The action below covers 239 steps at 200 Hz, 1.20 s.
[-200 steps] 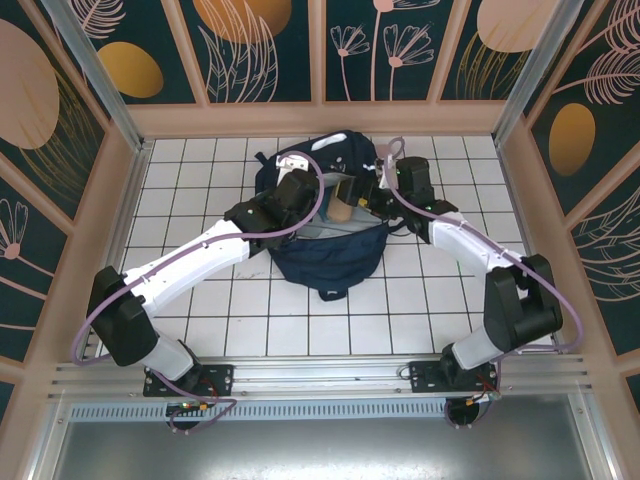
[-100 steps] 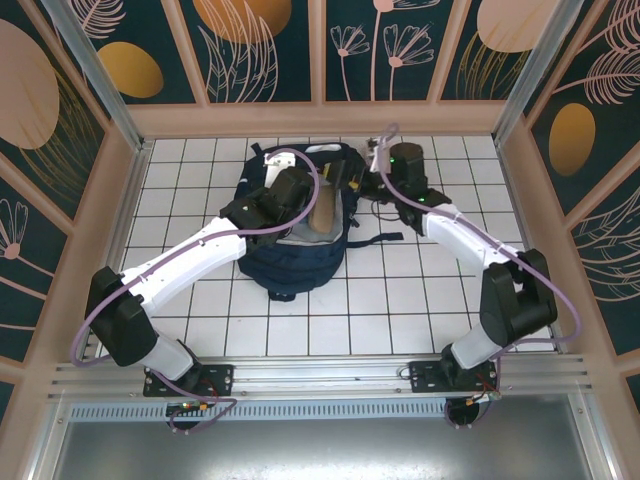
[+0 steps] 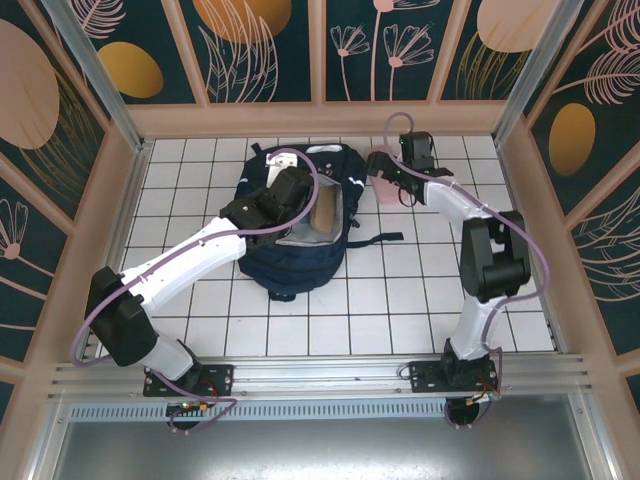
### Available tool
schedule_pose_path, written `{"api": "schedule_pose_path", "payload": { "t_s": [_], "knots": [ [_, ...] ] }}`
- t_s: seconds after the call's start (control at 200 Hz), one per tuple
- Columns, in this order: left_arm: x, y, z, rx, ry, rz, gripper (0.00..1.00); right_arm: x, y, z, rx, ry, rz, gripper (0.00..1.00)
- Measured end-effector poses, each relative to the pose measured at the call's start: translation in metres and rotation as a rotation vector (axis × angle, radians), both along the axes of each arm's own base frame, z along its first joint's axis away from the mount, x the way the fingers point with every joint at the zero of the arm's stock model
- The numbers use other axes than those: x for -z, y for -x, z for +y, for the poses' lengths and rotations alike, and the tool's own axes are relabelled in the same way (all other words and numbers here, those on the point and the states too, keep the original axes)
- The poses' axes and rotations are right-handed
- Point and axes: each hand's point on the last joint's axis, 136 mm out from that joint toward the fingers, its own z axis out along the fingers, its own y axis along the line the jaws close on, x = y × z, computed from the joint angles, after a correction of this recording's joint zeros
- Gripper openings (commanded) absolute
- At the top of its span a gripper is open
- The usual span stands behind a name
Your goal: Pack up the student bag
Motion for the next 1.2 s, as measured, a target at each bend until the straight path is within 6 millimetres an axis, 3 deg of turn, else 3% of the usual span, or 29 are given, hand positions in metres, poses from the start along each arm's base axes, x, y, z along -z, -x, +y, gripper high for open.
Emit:
{"api": "schedule_pose_path", "payload": {
  "t_s": [0.14,0.28,0.475,0.746,1.036,1.196],
  "knots": [
    [0.000,0.000,-0.001,0.004,0.004,0.001,0.00,0.046,-0.011,-0.031,0.034,0.127,0.099,0.99],
    [0.000,0.000,-0.002,0.008,0.005,0.003,0.00,0.071,-0.011,-0.036,-0.001,0.200,0.156,0.99],
    [0.001,0.000,-0.003,0.016,0.004,0.004,0.00,0.077,-0.016,-0.025,-0.090,0.209,0.163,0.99],
    [0.001,0.000,-0.004,0.024,0.004,0.007,0.00,0.079,-0.046,-0.004,-0.166,0.264,0.153,0.99],
    [0.001,0.000,-0.004,0.027,0.003,0.008,0.00,0.108,-0.042,-0.006,-0.178,0.335,0.227,0.99],
    [0.002,0.000,-0.005,0.027,0.003,0.008,0.00,0.108,-0.042,-0.005,-0.177,0.357,0.226,0.96]
  ]
}}
